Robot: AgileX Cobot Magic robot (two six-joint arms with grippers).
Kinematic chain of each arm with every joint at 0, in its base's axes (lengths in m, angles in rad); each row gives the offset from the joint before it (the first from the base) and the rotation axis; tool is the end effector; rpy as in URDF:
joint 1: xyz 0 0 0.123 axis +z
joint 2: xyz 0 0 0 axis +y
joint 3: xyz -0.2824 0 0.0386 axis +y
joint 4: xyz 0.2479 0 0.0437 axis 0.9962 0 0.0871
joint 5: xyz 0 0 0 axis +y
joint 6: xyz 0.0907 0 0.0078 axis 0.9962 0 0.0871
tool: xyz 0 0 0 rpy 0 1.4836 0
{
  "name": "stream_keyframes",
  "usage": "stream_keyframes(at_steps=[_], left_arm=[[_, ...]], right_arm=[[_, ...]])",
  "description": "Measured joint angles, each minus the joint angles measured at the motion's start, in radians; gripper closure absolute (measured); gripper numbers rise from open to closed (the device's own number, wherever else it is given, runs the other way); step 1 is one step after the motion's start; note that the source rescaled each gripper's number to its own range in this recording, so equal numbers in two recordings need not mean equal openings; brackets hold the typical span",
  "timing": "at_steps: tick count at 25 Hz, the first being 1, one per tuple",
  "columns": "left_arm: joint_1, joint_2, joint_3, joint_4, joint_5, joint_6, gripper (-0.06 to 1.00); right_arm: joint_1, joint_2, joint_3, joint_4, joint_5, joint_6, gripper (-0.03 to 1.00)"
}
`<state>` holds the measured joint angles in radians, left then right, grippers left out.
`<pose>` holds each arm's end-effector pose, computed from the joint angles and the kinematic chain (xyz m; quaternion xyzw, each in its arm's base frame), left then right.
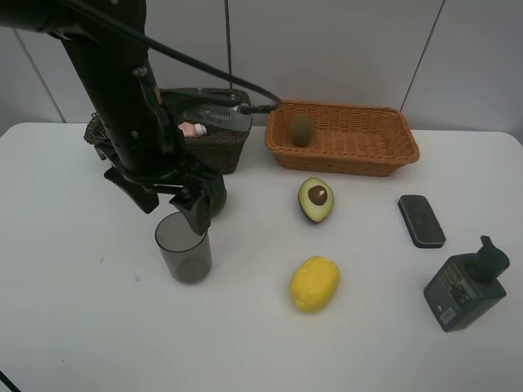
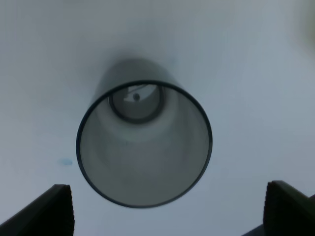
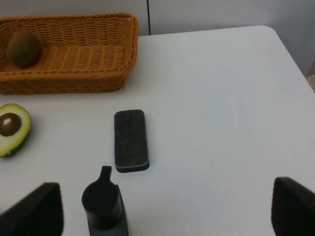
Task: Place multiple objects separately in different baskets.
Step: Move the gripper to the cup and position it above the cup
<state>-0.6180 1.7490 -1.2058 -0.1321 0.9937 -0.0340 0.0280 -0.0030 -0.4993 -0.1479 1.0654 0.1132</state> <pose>0.2664 -0.2017 0.2136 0.2555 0.9632 -0.0737 0.0388 -0.0056 -0.0119 0.2773 0.0394 0.8506 -0.0370 0.5230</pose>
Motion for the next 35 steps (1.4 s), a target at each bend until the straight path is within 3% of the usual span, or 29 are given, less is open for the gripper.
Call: stream_keyframes(at_steps=[32, 35], left_arm=[[0.0, 0.224, 0.002, 0.031, -0.069, -0.013, -0.05], [0.0, 0.237, 0.002, 0.031, -0.069, -0.03, 0.03]], right_arm=[[0.0, 0.0, 0.0, 0.0, 0.0, 0.0, -0.03], [0.0, 0.0, 0.0, 0.0, 0.0, 0.0, -0.03]])
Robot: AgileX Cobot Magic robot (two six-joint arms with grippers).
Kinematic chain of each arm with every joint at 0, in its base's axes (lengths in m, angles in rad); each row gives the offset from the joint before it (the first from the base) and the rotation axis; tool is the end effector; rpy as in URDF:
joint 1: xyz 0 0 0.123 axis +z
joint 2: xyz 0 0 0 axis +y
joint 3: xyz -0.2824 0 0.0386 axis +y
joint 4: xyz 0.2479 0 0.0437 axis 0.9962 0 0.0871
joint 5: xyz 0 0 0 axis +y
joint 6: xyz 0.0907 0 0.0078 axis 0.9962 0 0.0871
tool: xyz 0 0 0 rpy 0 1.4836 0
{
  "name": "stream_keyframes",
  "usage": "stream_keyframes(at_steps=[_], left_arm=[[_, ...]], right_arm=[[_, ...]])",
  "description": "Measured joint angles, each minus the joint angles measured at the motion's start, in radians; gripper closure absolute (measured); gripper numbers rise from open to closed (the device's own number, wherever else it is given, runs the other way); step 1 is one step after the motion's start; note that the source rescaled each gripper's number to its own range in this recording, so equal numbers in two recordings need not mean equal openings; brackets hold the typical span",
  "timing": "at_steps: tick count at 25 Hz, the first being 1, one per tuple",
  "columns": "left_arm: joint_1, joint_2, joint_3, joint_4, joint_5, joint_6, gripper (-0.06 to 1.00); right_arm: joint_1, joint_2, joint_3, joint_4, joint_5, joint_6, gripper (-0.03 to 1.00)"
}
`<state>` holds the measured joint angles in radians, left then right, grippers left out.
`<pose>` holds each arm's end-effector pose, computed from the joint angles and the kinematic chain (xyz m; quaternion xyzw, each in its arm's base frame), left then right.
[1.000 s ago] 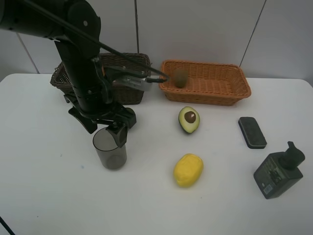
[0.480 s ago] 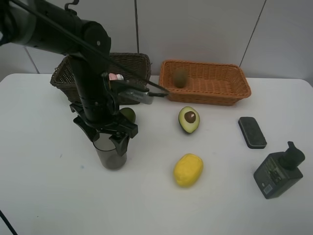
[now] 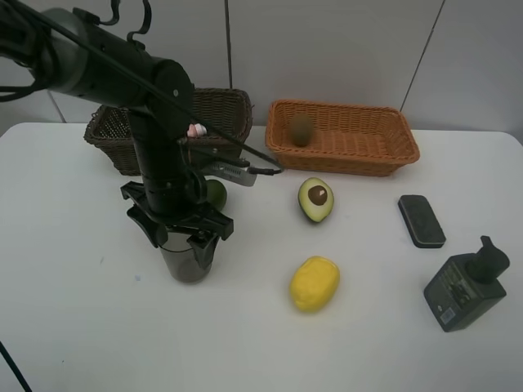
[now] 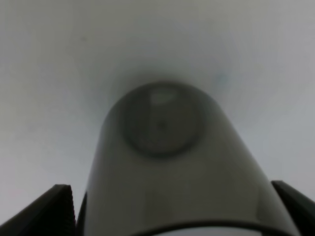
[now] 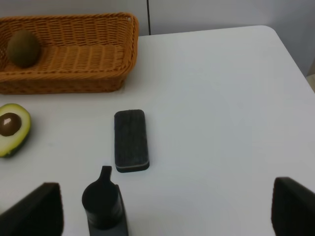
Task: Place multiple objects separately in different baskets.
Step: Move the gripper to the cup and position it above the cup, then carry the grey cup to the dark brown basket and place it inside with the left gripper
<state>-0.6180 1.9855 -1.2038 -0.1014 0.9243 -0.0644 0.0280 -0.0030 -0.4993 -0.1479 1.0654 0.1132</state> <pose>0.2823 -0.2097 0.1316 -0.2426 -0.9690 0.0294 0.0359 -0.0056 -0.0119 0.2773 0.0394 0.8506 -0.0370 0.5230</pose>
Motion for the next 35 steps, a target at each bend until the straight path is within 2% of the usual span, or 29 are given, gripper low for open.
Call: stream_keyframes(at_steps=[2, 7, 10, 15, 19, 23, 25, 30, 35], left_arm=[[0.0, 0.0, 0.0, 0.003, 0.003, -0.003, 0.17], [0.0, -0.004, -0.003, 0.003, 0.019, -0.005, 0.18], [0.0, -0.014, -0.049, 0.003, 0.087, -0.005, 0.18], [0.0, -0.029, -0.28, 0.003, 0.228, -0.006, 0.18], [0.017, -0.029, -0.515, 0.001, 0.24, -0.001, 0.18], [0.087, -0.012, -0.701, -0.001, 0.191, -0.001, 0.18], [0.137, 0.017, -0.748, -0.001, 0.155, -0.001, 0.18], [0.236, 0.107, -0.763, -0.004, 0.014, -0.001, 0.18], [0.256, 0.214, -0.763, -0.028, -0.111, -0.001, 0.18]], right_arm=[[0.0, 0.0, 0.0, 0.0, 0.0, 0.0, -0.03], [0.0, 0.0, 0.0, 0.0, 0.0, 0.0, -0.03], [0.0, 0.0, 0.0, 0.0, 0.0, 0.0, -0.03], [0.0, 0.0, 0.0, 0.0, 0.0, 0.0, -0.03], [0.0, 0.0, 0.0, 0.0, 0.0, 0.0, -0.03], [0.0, 0.0, 0.0, 0.0, 0.0, 0.0, -0.03], [0.0, 0.0, 0.0, 0.0, 0.0, 0.0, -0.03], [0.0, 0.0, 0.0, 0.0, -0.001, 0.0, -0.03], [0.0, 0.0, 0.0, 0.0, -0.001, 0.0, -0.03]])
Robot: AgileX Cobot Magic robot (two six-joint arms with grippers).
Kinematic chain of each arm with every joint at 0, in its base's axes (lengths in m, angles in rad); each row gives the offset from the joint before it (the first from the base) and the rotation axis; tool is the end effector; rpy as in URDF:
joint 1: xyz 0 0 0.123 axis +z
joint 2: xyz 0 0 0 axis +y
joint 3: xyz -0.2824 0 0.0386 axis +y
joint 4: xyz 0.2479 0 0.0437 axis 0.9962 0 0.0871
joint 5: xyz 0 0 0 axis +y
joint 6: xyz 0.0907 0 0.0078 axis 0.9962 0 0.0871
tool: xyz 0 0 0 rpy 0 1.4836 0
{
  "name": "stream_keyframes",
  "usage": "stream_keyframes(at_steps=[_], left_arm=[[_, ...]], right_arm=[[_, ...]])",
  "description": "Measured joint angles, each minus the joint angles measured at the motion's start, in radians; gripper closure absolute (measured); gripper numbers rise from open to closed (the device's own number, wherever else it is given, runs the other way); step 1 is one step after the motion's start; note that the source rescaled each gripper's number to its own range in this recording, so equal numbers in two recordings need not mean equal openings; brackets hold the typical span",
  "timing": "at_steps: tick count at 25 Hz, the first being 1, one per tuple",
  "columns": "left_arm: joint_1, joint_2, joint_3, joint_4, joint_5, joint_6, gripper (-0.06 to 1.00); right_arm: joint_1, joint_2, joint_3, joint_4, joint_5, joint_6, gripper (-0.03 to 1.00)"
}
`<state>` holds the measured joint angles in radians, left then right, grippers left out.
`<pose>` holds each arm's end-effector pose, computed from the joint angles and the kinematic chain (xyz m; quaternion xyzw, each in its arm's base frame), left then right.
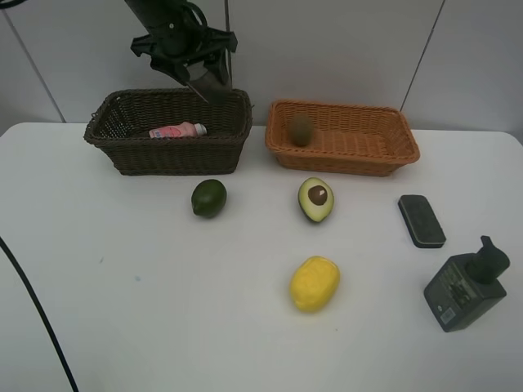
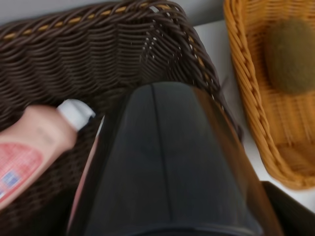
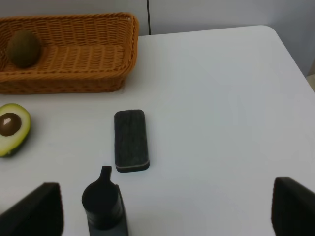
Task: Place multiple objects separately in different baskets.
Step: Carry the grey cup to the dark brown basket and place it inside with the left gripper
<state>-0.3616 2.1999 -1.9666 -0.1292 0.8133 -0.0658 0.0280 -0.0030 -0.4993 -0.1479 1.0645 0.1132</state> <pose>0.4655 -0.1852 0.2398 0.1124 0.9454 -0.1205 0.2812 -0.0055 -0.0119 0.2774 0.0393 0.8504 -0.0370 0.5234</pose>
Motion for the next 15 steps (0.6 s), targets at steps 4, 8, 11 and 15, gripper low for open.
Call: stream_keyframes(at_steps=[4, 8, 11, 15], left_arm=[[0.0, 0.072, 0.0, -0.005, -0.068, 0.0, 0.18], [0.0, 0.119, 0.0, -0.006, -0.08, 0.002, 0.03], [0.0, 0.128, 0.0, -0.008, -0.067, 0.004, -0.04], [0.0, 0.124, 0.0, -0.01, -0.061, 0.004, -0.05]], right_arm=[[0.0, 0.0, 0.0, 0.0, 0.0, 0.0, -0.03], [0.0, 0.0, 0.0, 0.0, 0.0, 0.0, -0.03], [0.0, 0.0, 0.0, 0.0, 0.0, 0.0, -0.03], [0.0, 0.0, 0.0, 0.0, 0.0, 0.0, -0.03]])
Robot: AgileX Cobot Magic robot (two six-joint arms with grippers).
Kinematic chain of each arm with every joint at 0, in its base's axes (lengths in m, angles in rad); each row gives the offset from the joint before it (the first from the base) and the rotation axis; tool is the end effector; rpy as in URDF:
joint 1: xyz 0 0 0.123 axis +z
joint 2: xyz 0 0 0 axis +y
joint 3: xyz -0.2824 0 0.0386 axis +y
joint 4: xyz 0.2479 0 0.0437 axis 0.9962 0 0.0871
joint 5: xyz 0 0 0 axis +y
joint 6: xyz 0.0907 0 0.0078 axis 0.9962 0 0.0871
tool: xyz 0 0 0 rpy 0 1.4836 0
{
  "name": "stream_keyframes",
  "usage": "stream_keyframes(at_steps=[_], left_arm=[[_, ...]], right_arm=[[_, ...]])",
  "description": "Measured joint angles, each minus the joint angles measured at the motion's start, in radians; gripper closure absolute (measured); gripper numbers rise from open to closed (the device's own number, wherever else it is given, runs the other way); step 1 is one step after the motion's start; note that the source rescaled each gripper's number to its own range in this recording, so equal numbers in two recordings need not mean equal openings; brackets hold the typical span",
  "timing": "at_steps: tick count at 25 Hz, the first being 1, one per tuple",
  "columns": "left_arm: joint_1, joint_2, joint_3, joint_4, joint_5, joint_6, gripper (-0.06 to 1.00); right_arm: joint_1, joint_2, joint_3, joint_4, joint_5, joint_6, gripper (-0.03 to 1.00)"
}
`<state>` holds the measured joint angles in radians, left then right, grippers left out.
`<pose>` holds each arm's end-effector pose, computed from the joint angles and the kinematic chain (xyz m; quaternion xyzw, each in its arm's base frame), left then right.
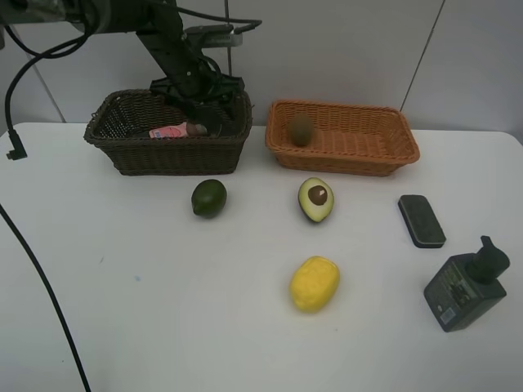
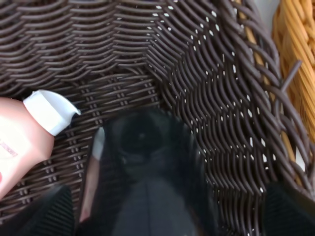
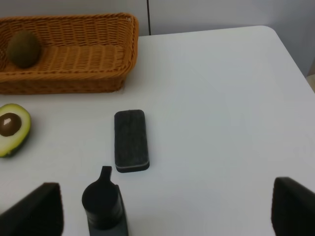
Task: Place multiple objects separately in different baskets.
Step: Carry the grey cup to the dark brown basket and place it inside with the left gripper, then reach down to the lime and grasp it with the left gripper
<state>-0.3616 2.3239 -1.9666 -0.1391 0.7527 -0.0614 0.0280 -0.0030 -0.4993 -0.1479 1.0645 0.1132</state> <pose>0.4799 -0.1907 0.1797 0.1080 0.9550 -0.1148 0.2514 -0.0055 -0.0119 0.2774 0.0393 0.8504 -0.0370 0.5234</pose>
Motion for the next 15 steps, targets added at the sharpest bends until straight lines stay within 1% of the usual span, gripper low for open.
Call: stream_keyframes(at_steps=[3, 7, 9, 13, 15], left_arm=[[0.0, -0.015, 0.0, 0.0, 0.032, 0.0, -0.05], [0.0, -0.079, 0.0, 0.0, 0.114, 0.0, -0.05], [0.0, -0.127, 0.0, 0.0, 0.191, -0.004, -0.05], [0.0, -0.207, -0.004, 0.012, 0.417, -0.029, -0.06], [0.0, -0.228, 0.014, 0.017, 0.444, -0.042, -0.06]], right_arm=[[0.0, 0.0, 0.0, 0.0, 0.0, 0.0, -0.03], [0.0, 0.0, 0.0, 0.0, 0.0, 0.0, -0.03], [0.0, 0.0, 0.0, 0.0, 0.0, 0.0, -0.03], [0.0, 0.0, 0.0, 0.0, 0.0, 0.0, -0.03], [0.0, 0.0, 0.0, 0.0, 0.0, 0.0, -0.03]])
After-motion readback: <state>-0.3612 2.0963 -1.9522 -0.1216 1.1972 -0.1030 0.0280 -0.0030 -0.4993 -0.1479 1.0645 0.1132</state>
